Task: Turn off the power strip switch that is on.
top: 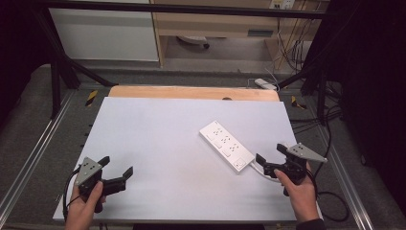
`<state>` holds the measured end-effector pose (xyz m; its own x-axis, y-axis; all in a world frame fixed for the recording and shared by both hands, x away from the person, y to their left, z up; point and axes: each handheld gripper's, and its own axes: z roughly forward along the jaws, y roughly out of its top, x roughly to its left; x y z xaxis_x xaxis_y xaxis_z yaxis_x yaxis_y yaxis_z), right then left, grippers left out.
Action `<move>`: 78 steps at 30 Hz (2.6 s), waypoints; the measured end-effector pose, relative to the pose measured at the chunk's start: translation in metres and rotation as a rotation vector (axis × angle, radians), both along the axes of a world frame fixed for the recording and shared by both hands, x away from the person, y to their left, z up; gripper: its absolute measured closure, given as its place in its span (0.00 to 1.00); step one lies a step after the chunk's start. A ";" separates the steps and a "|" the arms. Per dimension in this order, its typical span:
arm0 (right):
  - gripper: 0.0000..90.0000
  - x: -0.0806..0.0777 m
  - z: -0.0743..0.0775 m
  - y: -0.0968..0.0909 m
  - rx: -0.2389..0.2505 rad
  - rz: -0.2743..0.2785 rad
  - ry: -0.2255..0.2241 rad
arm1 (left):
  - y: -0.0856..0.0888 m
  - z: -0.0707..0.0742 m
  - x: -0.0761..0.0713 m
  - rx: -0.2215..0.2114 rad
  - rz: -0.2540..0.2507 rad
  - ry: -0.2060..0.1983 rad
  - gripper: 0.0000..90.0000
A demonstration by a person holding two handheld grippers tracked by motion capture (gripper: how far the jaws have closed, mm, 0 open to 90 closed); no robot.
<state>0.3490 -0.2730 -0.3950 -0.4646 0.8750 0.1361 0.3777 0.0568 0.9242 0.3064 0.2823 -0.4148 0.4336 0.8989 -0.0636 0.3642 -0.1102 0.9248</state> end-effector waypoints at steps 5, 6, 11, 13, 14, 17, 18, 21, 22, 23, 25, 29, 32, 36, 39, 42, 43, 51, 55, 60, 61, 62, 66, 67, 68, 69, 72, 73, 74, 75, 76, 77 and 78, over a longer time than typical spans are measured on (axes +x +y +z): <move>0.05 0.008 0.006 0.008 -0.013 0.011 0.006 | -0.007 -0.001 0.006 0.016 -0.019 0.000 0.06; 0.05 0.010 0.007 0.009 -0.018 0.013 0.007 | -0.007 -0.001 0.007 0.018 -0.022 0.000 0.06; 0.05 0.020 0.013 0.016 -0.032 0.022 0.012 | -0.009 -0.002 0.018 0.034 -0.026 -0.001 0.06; 0.05 0.022 0.016 0.020 -0.043 0.028 0.012 | -0.010 -0.002 0.019 0.031 -0.027 0.001 0.06; 0.05 0.023 0.018 0.022 -0.048 0.031 0.015 | -0.011 -0.003 0.020 0.031 -0.028 0.002 0.06; 0.05 0.026 0.023 0.027 -0.052 0.043 0.014 | -0.012 -0.003 0.019 0.044 -0.038 0.005 0.06; 0.05 0.027 0.024 0.029 -0.052 0.048 0.014 | -0.012 -0.003 0.017 0.052 -0.038 0.000 0.06; 0.06 0.029 0.027 0.032 -0.052 0.050 0.012 | -0.012 -0.003 0.014 0.054 -0.042 0.000 0.06; 0.06 0.030 0.028 0.033 -0.051 0.051 0.011 | -0.012 -0.003 0.013 0.049 -0.041 0.001 0.06; 0.06 0.031 0.031 0.035 -0.049 0.053 0.006 | -0.011 -0.003 0.012 0.050 -0.041 0.000 0.06; 0.06 0.032 0.034 0.037 -0.048 0.055 0.001 | -0.010 -0.003 0.010 0.048 -0.034 -0.001 0.06; 0.06 0.034 0.040 0.039 -0.056 0.061 -0.010 | -0.007 -0.003 0.010 0.050 -0.026 -0.003 0.06; 0.06 0.036 0.042 0.039 -0.059 0.064 -0.014 | -0.007 -0.003 0.010 0.051 -0.026 -0.001 0.06; 0.06 0.038 0.043 0.040 -0.062 0.066 -0.015 | -0.010 -0.003 0.010 0.053 -0.038 0.000 0.06; 0.06 0.040 0.045 0.042 -0.058 0.065 -0.014 | -0.011 -0.003 0.010 0.064 -0.046 0.002 0.06; 0.06 0.043 0.047 0.045 -0.067 0.078 -0.016 | -0.010 -0.004 0.010 0.062 -0.040 0.007 0.06; 0.07 0.044 0.048 0.047 -0.065 0.082 -0.014 | -0.009 -0.003 0.010 0.063 -0.040 0.006 0.06; 0.38 0.051 0.056 0.064 -0.074 0.118 -0.054 | -0.008 -0.003 0.008 0.061 -0.042 0.003 0.06; 0.55 0.053 0.056 0.072 -0.096 0.129 -0.066 | -0.009 -0.004 0.009 0.068 -0.050 0.007 0.06; 0.78 0.056 0.058 0.078 -0.092 0.128 -0.092 | -0.010 -0.004 0.010 0.073 -0.053 0.012 0.06; 0.82 0.058 0.058 0.079 -0.088 0.126 -0.106 | -0.010 -0.004 0.009 0.076 -0.050 0.009 0.06; 0.86 0.060 0.058 0.079 -0.079 0.124 -0.114 | -0.010 -0.003 0.009 0.075 -0.051 0.007 0.06; 0.96 0.067 0.058 0.082 -0.059 0.121 -0.128 | -0.009 -0.003 0.008 0.080 -0.050 0.003 0.06; 0.98 0.068 0.058 0.083 -0.060 0.118 -0.129 | -0.009 -0.003 0.008 0.080 -0.050 0.003 0.06; 0.99 0.070 0.057 0.084 -0.060 0.118 -0.127 | -0.009 -0.003 0.008 0.072 -0.046 0.001 0.06; 1.00 0.071 0.057 0.085 -0.062 0.118 -0.125 | -0.008 -0.003 0.008 0.070 -0.045 0.001 0.06; 1.00 0.073 0.057 0.087 -0.072 0.114 -0.123 | -0.008 -0.003 0.008 0.078 -0.051 -0.001 0.06; 1.00 0.076 0.056 0.090 -0.090 0.105 -0.120 | -0.008 -0.003 0.008 0.077 -0.050 -0.003 0.06; 1.00 0.076 0.056 0.090 -0.090 0.105 -0.120 | -0.008 -0.003 0.008 0.078 -0.051 -0.005 0.06; 1.00 0.078 0.055 0.091 -0.086 0.105 -0.113 | -0.007 -0.003 0.009 0.079 -0.052 -0.004 0.06; 1.00 0.081 0.053 0.093 -0.077 0.113 -0.100 | -0.007 -0.004 0.009 0.081 -0.050 0.000 0.06; 1.00 0.082 0.053 0.095 -0.077 0.117 -0.097 | -0.006 -0.004 0.010 0.083 -0.047 0.006 0.06; 1.00 0.083 0.052 0.096 -0.076 0.124 -0.097 | -0.005 -0.004 0.010 0.085 -0.043 0.007 0.06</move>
